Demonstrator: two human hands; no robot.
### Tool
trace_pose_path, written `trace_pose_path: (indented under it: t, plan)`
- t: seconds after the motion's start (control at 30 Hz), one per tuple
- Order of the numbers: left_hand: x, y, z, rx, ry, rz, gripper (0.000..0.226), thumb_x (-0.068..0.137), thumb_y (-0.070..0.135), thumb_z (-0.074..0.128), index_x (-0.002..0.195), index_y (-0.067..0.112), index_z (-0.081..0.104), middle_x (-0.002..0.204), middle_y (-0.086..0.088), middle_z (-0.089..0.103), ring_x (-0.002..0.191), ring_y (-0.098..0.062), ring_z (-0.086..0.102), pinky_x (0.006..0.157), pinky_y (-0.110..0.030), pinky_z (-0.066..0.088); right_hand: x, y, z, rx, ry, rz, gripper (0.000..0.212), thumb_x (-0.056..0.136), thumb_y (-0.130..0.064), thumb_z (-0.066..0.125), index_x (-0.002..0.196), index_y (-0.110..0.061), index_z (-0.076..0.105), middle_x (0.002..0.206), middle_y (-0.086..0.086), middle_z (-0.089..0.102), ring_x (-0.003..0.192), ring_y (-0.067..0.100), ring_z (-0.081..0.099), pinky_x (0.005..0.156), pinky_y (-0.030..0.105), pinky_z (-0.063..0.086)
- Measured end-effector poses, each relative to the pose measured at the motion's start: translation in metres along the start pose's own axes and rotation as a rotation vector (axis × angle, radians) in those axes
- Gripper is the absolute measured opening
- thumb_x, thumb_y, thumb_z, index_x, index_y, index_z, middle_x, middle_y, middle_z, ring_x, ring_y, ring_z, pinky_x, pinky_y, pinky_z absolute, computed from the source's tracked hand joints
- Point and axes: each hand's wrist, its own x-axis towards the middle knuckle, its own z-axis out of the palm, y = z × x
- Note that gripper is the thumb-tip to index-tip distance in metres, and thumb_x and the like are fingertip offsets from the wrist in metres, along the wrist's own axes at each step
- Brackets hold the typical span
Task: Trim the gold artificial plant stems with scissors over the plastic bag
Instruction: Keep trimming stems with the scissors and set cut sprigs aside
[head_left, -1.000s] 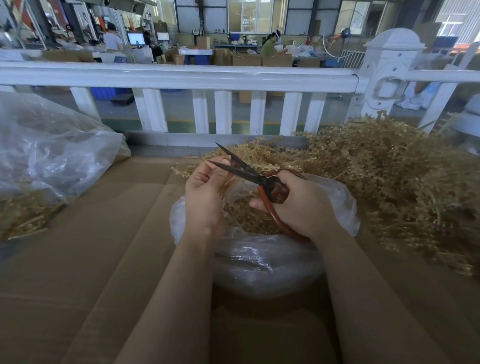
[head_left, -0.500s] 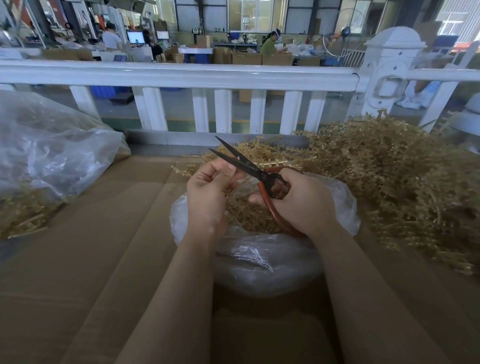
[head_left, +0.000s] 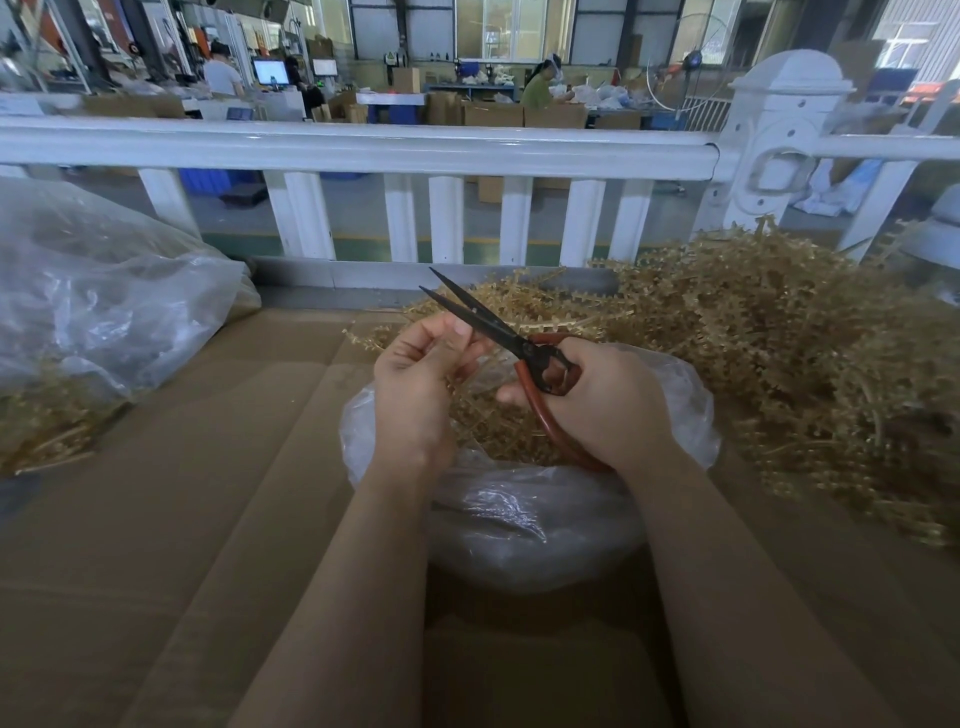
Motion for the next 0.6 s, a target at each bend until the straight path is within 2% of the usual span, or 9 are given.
trace_pose_path:
  t: [0.13,0.23,0.4,0.5,0.6]
  plan:
    - [0.0001,0.0000,0.0007,-0.002,0.030,-0.015,0.012,0.095,0.007,0.061,0.086,0.013,0.067,0.090,-0.007,0.071,0.080,-0.015,0.067,0.075,-0.024,0.054,0.0001,-0.0012,-0.0006,0.029,-0.018,0.021,0.068,0.056,-0.097,0.050,0.071,-0.032,0.060,0.063,-0.020,0.062,0.061,-0.003,0.059,0.049,0.017,0.037]
    - [0.0007,-0.0011,-0.0005,-0.005,0.044,-0.010,0.010,0.094,0.010,0.063,0.086,0.014,0.066,0.082,-0.001,0.069,0.076,-0.012,0.063,0.072,-0.023,0.052,-0.0005,-0.0018,0.0002,0.102,-0.054,0.054,0.065,0.056,-0.095,0.052,0.068,-0.032,0.054,0.075,-0.039,0.058,0.070,-0.012,0.058,0.049,0.018,0.033]
    - [0.0031,-0.0015,-0.0011,-0.068,0.086,-0.006,0.016,0.094,0.007,0.062,0.081,0.015,0.066,0.074,0.001,0.070,0.069,-0.009,0.065,0.069,-0.021,0.053,-0.0009,0.0021,-0.0017,0.147,-0.093,0.032,0.054,0.062,-0.090,0.055,0.069,-0.038,0.048,0.072,-0.037,0.057,0.070,-0.011,0.056,0.052,0.021,0.032]
    - [0.0046,-0.0025,-0.0026,-0.055,0.094,-0.011,0.034,0.096,0.001,0.058,0.069,0.020,0.065,0.068,0.003,0.067,0.064,-0.006,0.064,0.066,-0.019,0.053,-0.0012,0.0040,-0.0001,0.075,-0.082,-0.010,0.054,0.064,-0.090,0.055,0.071,-0.037,0.048,0.066,-0.019,0.059,0.067,-0.005,0.056,0.053,0.020,0.032]
    - [0.0045,-0.0024,-0.0041,-0.039,0.082,-0.015,0.044,0.096,-0.001,0.056,0.060,0.022,0.068,0.067,0.003,0.068,0.064,-0.007,0.065,0.066,-0.019,0.054,-0.0018,0.0053,0.0003,0.033,-0.059,-0.018,0.058,0.065,-0.091,0.053,0.080,-0.035,0.053,0.069,-0.015,0.060,0.066,-0.004,0.055,0.055,0.020,0.038]
